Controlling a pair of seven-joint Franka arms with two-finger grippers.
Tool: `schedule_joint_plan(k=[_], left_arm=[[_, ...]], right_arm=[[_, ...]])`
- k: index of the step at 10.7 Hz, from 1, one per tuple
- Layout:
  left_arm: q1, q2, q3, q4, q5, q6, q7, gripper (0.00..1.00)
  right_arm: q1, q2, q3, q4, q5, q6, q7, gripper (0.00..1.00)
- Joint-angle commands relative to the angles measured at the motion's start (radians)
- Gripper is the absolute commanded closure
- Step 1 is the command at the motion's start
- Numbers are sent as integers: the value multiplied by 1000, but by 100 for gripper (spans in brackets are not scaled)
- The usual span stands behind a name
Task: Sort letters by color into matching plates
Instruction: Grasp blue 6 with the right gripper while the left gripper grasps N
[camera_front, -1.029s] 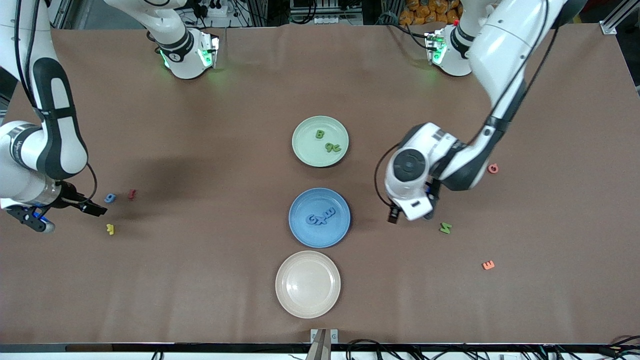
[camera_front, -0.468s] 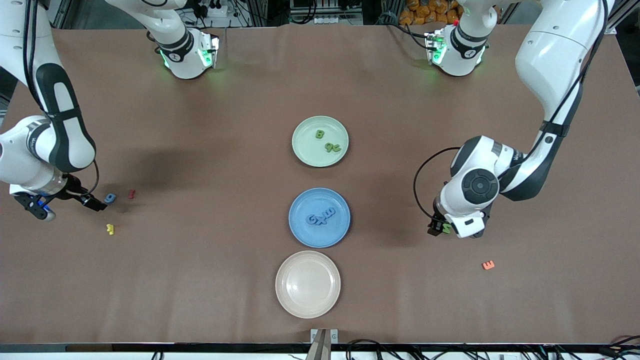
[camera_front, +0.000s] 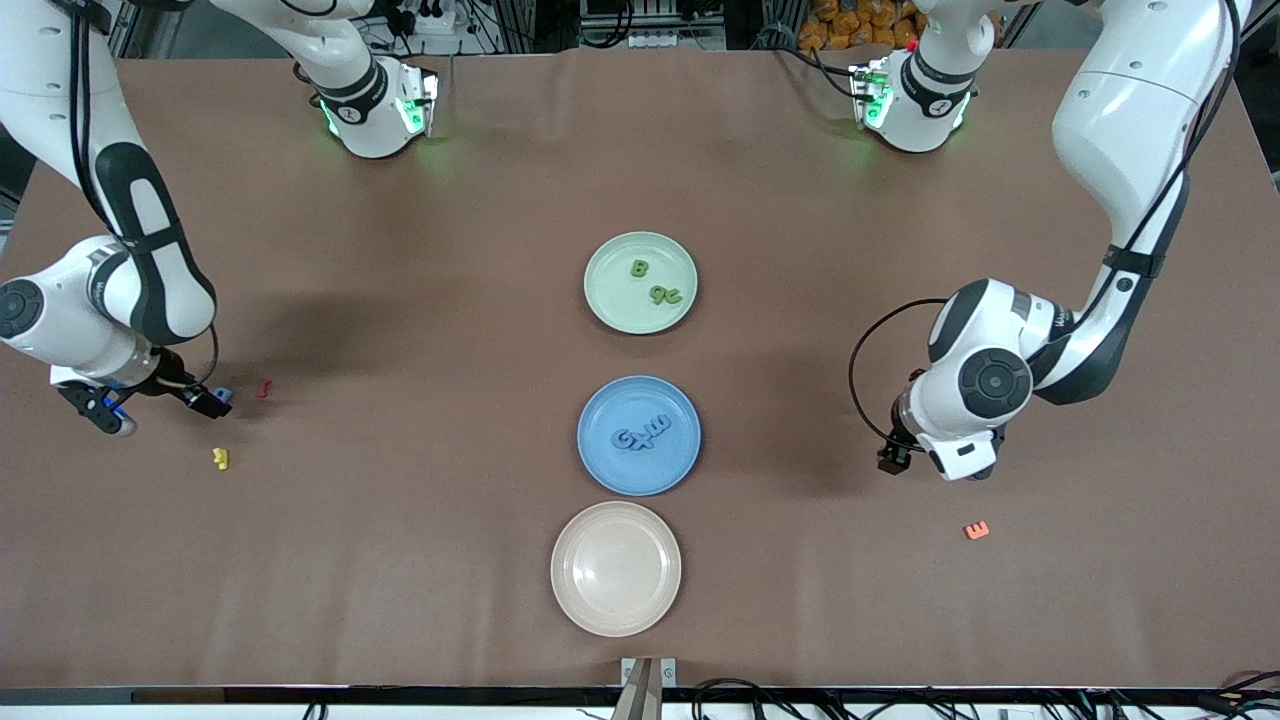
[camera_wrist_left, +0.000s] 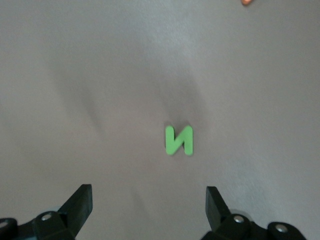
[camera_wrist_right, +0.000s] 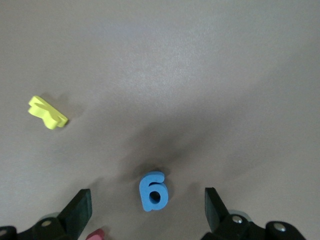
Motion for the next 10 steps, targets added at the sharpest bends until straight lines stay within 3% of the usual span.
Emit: schedule_joint_plan(k=[1,4,8,10], left_arm=[[62,26,-12,-12,-12,60,26,0],[70,37,-7,-24,-21,134,6,0],[45,80,23,-10,-6,187,-54,0],[42,104,25,-10,20,217,-55,0]], right_arm=[[-35,5,31,-16,14,17,-1,8],[-49,12,51,-16,12,23,-19,31],[-52,12,51,-24,12,23,-74,71],[-55,12,51,-25,12,23,-100,83]])
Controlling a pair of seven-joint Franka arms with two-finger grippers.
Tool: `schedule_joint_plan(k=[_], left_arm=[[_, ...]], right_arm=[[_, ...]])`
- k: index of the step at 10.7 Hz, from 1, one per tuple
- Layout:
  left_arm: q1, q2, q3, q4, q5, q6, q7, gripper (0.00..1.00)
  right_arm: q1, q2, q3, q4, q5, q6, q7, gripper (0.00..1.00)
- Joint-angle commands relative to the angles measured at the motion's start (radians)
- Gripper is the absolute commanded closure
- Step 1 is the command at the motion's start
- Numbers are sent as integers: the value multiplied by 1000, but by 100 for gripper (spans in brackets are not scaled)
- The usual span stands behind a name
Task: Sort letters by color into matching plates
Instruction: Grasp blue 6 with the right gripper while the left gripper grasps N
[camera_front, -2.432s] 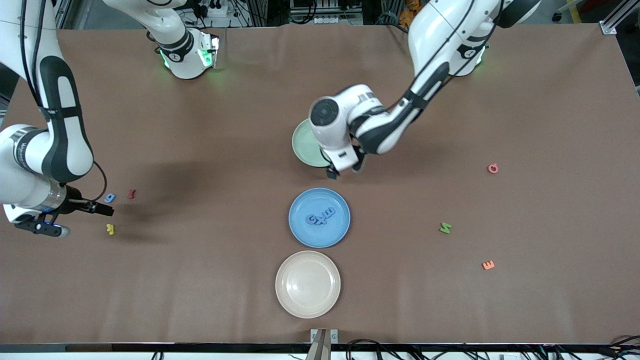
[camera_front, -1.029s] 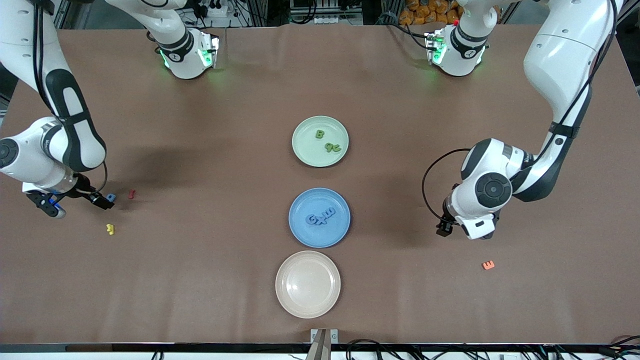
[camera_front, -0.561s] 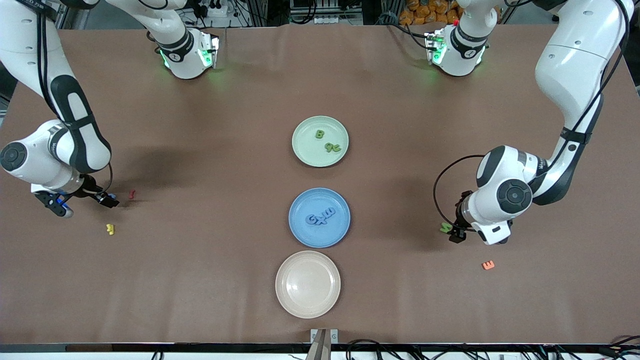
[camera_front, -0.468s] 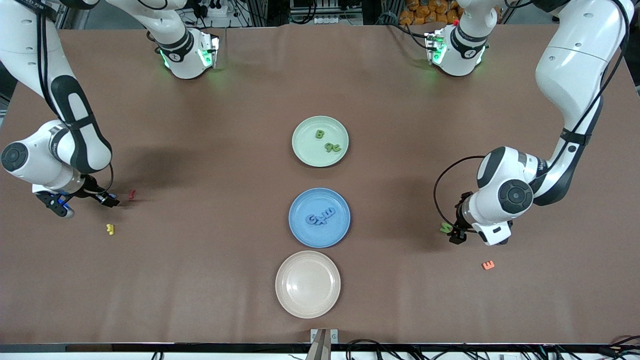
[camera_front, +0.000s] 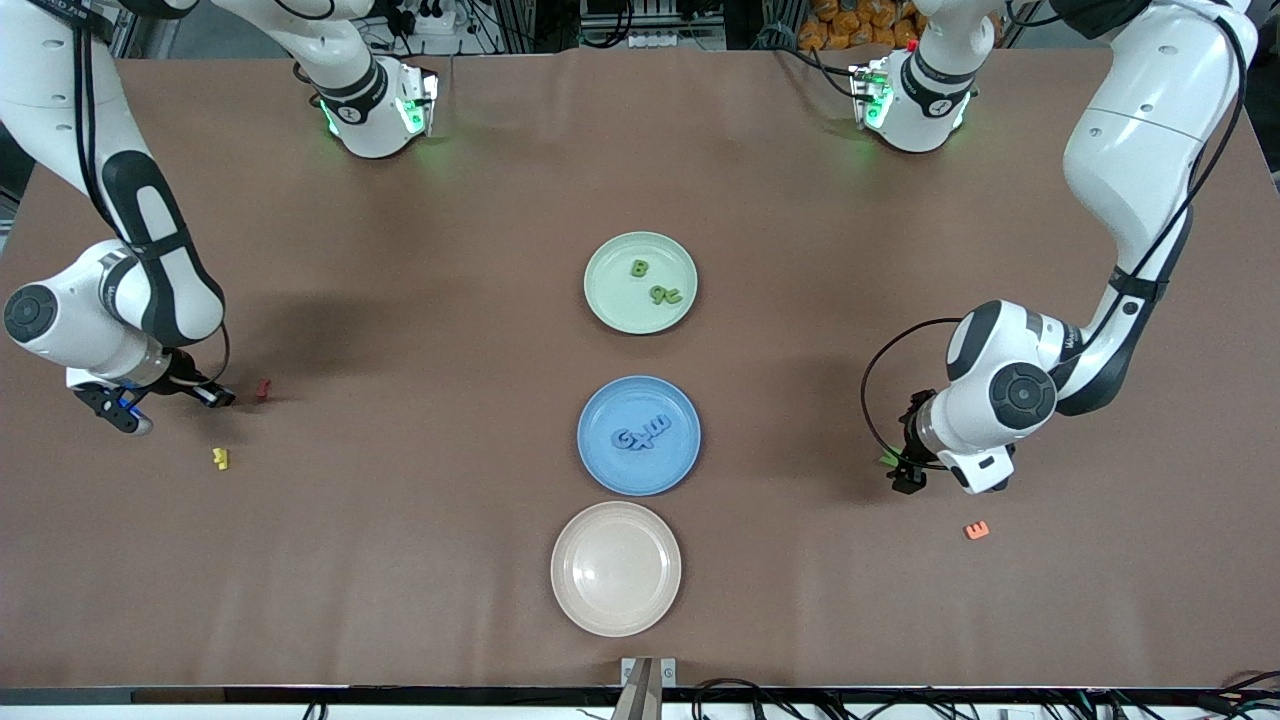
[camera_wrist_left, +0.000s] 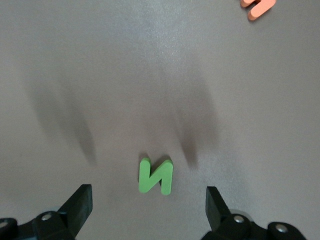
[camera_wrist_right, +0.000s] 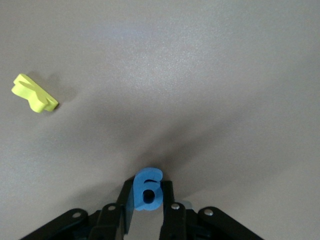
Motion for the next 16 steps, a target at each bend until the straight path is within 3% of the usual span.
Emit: schedule_joint_plan(k=[1,4,6,11,16], left_arm=[[-15,37,13,6,41,37,-18,0],[-47,51,51,9,46,60,-16,0],[-99,53,114,20,45,62,-16,0],[-104,51,123,20,46,62,-15,0],[-102,42,122,21,37,74,-18,0]], right_arm=[[-29,-8,21,-15,11,14,-46,84],[-37,-37,68,10,8,-2,-139,84],[-32,-50,79,78,2,-94,-226,84],[8,-42,145,183,-64,-157,-254,83],[187,-22,170,254,-61,-165,-244,81]])
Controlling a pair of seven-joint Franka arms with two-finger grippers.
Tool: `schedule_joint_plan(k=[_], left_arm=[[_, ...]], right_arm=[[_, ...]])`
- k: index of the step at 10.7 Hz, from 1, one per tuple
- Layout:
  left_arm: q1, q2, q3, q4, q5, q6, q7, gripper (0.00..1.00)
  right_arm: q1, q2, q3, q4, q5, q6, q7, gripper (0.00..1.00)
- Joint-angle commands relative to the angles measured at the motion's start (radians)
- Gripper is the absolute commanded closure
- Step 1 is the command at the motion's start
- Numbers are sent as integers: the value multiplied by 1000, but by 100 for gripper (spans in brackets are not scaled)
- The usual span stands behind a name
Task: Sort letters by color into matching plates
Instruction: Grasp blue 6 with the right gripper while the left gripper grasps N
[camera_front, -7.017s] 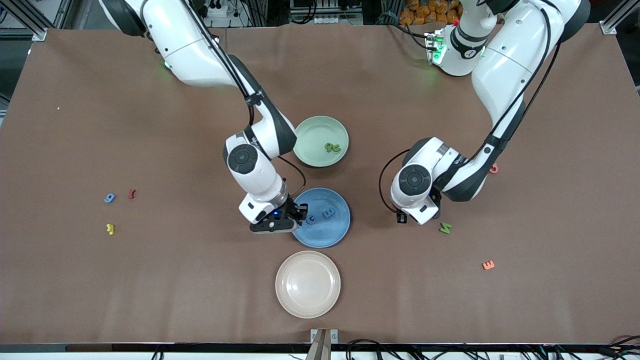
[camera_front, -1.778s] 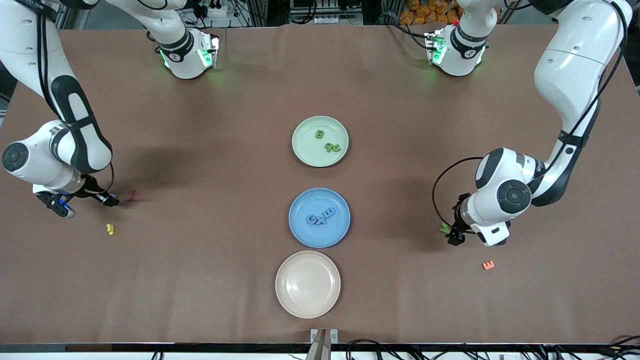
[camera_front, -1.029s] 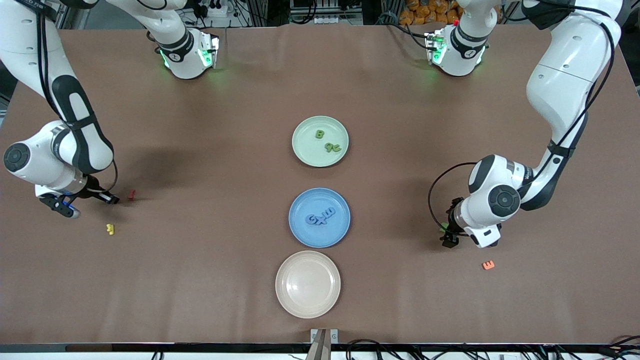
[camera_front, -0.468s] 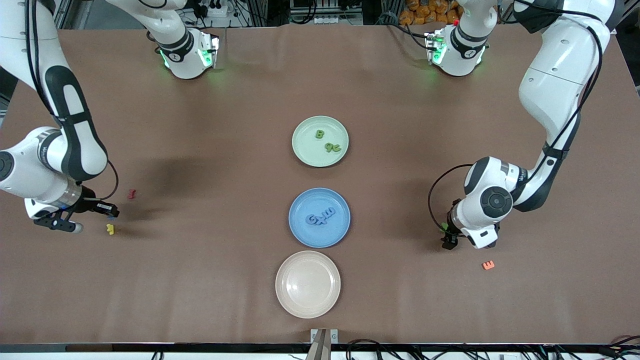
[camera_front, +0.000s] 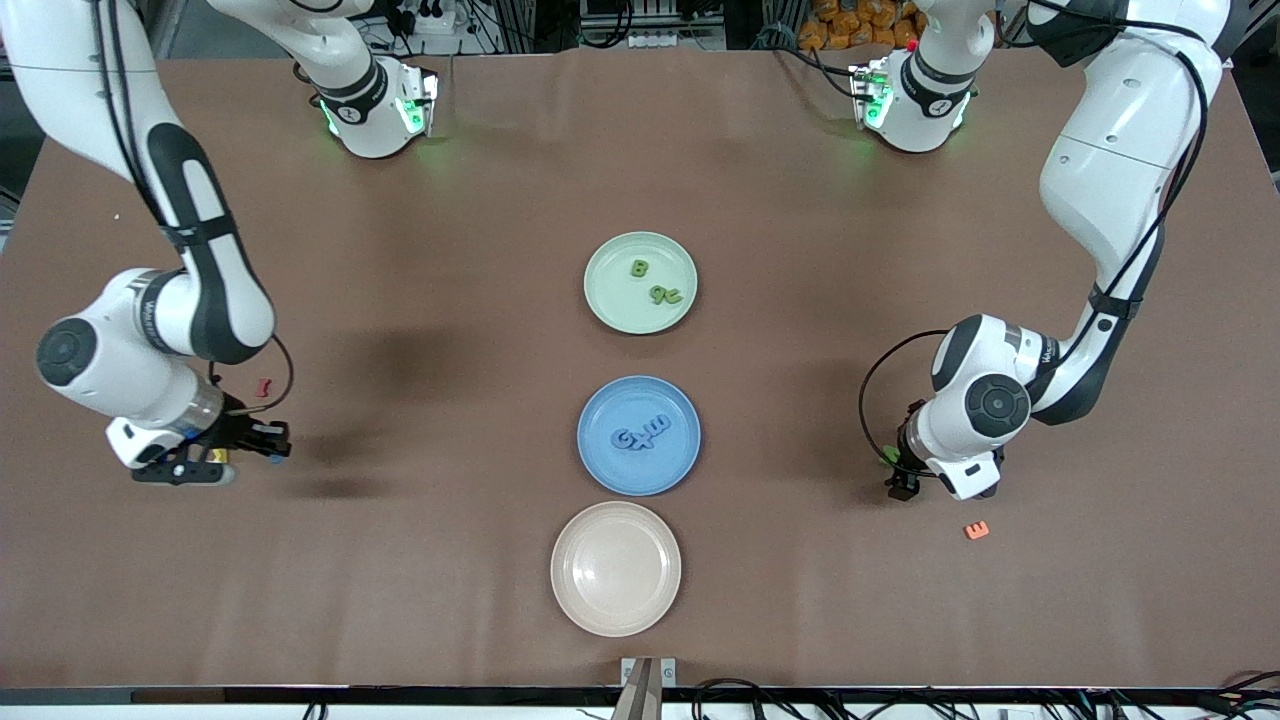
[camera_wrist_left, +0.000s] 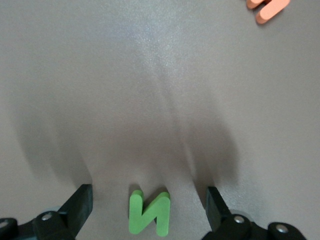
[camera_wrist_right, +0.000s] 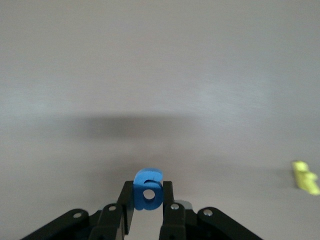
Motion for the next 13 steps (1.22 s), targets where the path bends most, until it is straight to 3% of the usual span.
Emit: schedule_joint_plan(k=[1,7,13], left_arm=[[-10,-7,8,-4,16,38,-19,0],[-25,-6,8,-5,16,40,-38,0],[-25,3,9,-7,26,40,-29,0]], right_arm=[[139,31,0,48,-12,-13,8,82],[392,149,-5,259,-9,-14,22,82],[550,287,14,439,-7,-5,31,83]])
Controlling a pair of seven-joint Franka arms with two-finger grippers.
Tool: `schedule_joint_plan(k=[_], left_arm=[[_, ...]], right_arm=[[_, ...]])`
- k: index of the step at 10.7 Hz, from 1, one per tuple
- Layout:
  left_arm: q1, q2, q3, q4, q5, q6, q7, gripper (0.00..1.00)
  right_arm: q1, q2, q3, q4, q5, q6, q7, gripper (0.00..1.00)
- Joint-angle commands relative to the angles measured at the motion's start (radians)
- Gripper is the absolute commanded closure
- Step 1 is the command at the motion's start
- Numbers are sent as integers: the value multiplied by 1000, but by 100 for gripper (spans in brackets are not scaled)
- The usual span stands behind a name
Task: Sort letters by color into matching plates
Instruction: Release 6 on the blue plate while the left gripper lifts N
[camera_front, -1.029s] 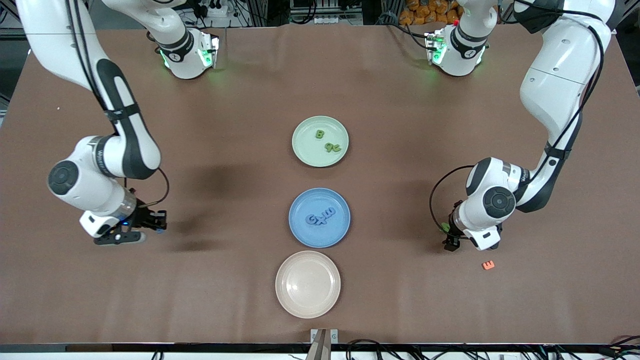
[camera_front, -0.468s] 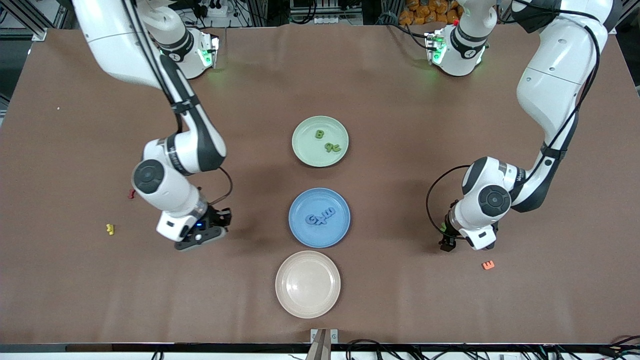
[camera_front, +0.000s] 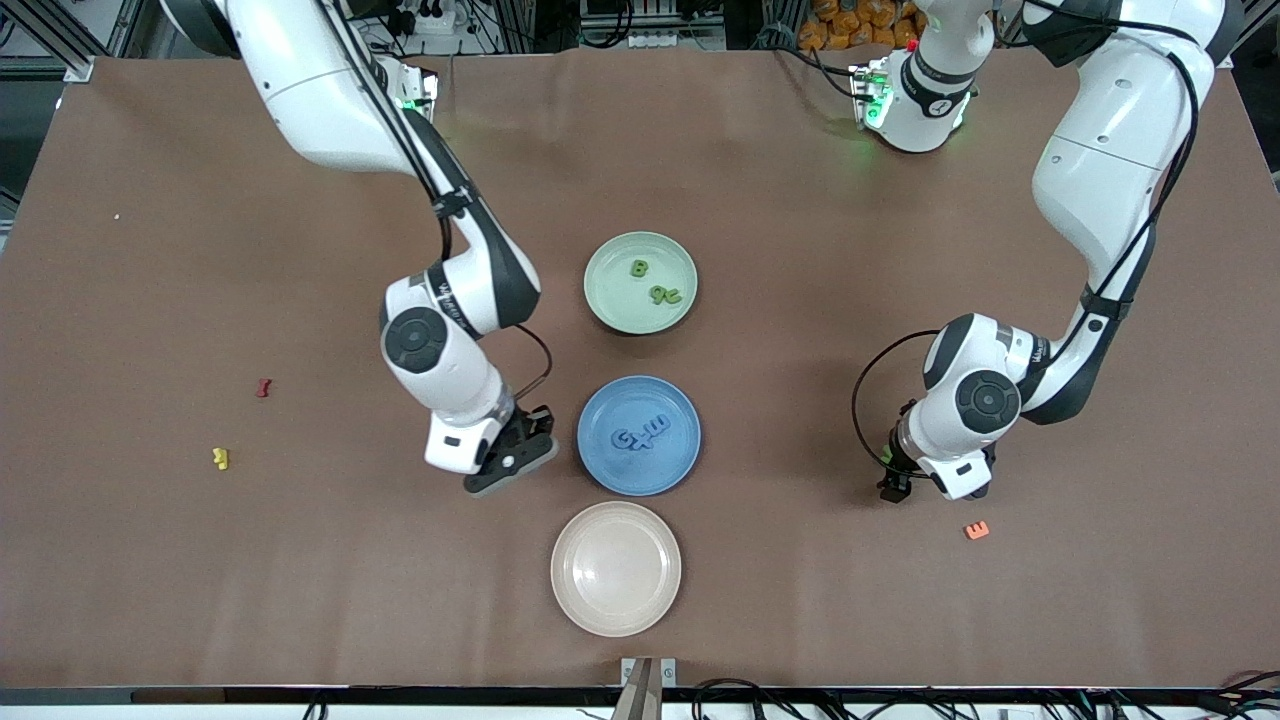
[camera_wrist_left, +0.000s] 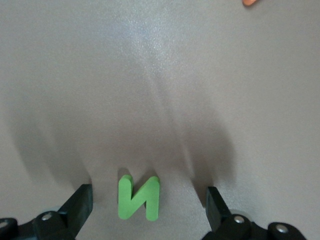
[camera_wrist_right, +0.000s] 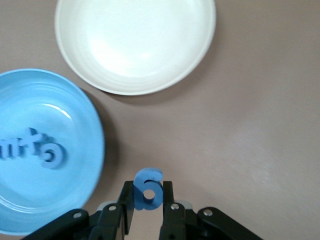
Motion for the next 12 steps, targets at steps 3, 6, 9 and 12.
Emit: schedule_joint_plan(k=[3,6,9,12], left_arm=[[-5,3,5,-5,26,9,-19,0],[3,-2,3,-2,21,9,-28,100],[3,-5,5,0,16,11,-28,100],[1,-14,5,-2,13,9,-29,100]], right_arm=[[58,105,62,129,-8,-5,52,83],[83,125,119,159,-11,-2,122,81],[88,122,122,163,-19,-8,138,0],[72,98,107,161,-49,-40,106,0]])
